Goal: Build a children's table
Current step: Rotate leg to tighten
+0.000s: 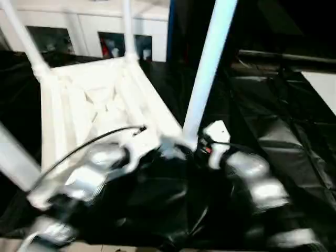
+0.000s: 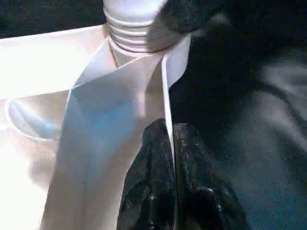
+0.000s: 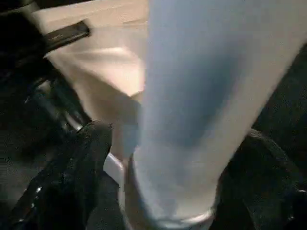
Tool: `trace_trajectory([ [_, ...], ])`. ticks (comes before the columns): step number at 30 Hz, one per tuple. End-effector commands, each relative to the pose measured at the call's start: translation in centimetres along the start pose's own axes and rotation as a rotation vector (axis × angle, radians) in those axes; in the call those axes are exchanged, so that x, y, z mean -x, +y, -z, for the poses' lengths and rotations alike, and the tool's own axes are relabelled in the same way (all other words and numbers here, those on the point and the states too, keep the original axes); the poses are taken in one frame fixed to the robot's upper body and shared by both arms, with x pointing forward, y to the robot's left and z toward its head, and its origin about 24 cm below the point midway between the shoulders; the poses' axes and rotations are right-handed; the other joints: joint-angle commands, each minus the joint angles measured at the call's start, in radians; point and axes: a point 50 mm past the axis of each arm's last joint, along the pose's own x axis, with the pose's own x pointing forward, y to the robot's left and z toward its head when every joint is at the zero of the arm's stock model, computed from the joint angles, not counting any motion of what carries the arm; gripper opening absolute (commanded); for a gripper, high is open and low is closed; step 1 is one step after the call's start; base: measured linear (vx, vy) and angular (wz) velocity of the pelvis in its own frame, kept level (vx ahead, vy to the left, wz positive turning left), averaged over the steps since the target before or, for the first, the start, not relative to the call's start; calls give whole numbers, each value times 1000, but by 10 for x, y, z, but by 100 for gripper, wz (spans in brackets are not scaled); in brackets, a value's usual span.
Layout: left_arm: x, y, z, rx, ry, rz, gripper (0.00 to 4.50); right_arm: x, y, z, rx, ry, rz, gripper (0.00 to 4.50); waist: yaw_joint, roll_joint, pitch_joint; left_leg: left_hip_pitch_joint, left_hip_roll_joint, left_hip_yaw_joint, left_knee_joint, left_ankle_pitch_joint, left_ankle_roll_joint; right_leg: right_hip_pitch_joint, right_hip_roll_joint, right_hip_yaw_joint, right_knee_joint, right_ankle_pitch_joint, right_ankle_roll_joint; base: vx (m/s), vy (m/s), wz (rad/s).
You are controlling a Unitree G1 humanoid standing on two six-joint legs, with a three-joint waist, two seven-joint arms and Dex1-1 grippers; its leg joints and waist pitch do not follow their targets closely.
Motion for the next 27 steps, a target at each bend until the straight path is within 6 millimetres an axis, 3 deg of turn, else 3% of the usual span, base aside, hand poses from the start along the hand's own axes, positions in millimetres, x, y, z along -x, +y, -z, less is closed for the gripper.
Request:
trace_trajectory([
  [1,-9,-20,5,-33,18,169,0,6,6,1,6,4,-88,390,-3,-1,-50,8,32,3,-65,-89,101,44,-43,31,-59,20,-261,0,0,0],
  [5,-6,-20,1,-20,-23,181,0,10,9,3,18,9,-146,390,-1,-3,-46,8,34,0,-73,-143,65,42,-45,30,-65,-72,-251,0,0,0],
  [8,-1,-17,-2,-38,-32,196,0,14,14,4,23,37,-243,390,0,-4,-44,8,34,-1,-74,-158,55,41,-46,32,-68,-103,-238,0,0,0],
  [14,2,-14,-1,-50,-23,201,0,11,11,3,2,32,-240,350,-2,-5,-49,4,30,-1,-69,-100,68,45,-45,31,-60,-28,-249,0,0,0],
  [23,3,-14,0,-46,-20,213,0,10,13,5,-18,29,-266,269,-1,-6,-47,7,32,-1,-70,-110,61,45,-45,31,-59,-35,-254,0,0,0],
  [27,3,-14,2,-41,-15,220,0,10,15,8,-19,41,-277,259,-1,-6,-48,6,32,-1,-69,-97,65,46,-45,30,-58,-14,-257,0,0,0],
])
